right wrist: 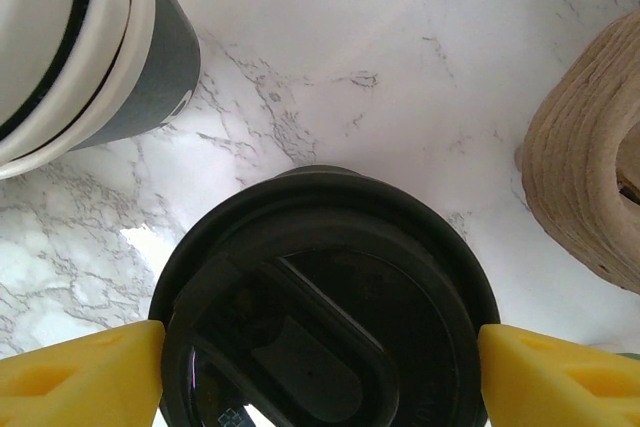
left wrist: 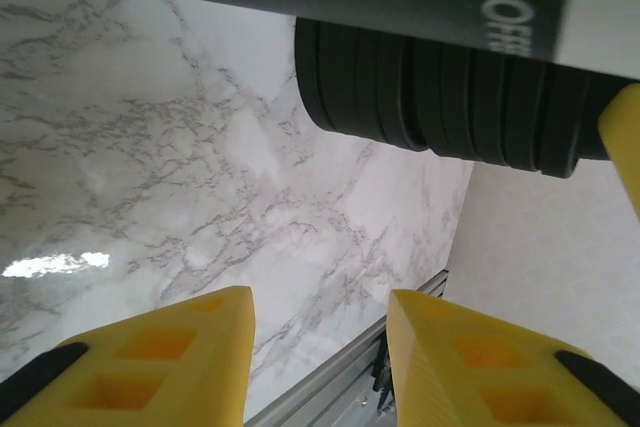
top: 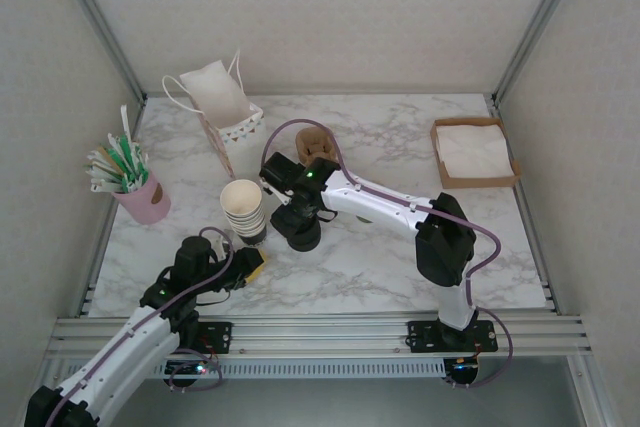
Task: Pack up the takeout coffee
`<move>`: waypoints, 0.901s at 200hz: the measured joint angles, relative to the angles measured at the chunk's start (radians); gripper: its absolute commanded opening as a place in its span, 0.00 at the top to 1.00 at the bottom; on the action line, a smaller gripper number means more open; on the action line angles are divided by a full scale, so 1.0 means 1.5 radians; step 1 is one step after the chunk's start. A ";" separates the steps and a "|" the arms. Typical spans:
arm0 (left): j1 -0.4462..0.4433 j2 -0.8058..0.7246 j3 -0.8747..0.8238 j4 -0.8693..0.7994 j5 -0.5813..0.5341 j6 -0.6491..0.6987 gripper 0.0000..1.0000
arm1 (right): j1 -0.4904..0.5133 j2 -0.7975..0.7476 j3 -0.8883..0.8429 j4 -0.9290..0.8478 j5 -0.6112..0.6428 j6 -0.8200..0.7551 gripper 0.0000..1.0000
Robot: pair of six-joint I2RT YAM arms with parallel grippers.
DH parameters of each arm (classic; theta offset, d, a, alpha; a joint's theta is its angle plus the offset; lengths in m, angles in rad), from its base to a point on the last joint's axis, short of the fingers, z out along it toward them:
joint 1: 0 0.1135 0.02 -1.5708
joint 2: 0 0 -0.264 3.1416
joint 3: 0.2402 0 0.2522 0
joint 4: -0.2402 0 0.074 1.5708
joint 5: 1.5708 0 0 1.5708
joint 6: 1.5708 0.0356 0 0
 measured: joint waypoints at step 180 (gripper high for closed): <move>0.000 -0.040 0.154 -0.196 -0.053 0.074 0.65 | 0.009 -0.094 -0.104 0.010 0.017 0.069 0.22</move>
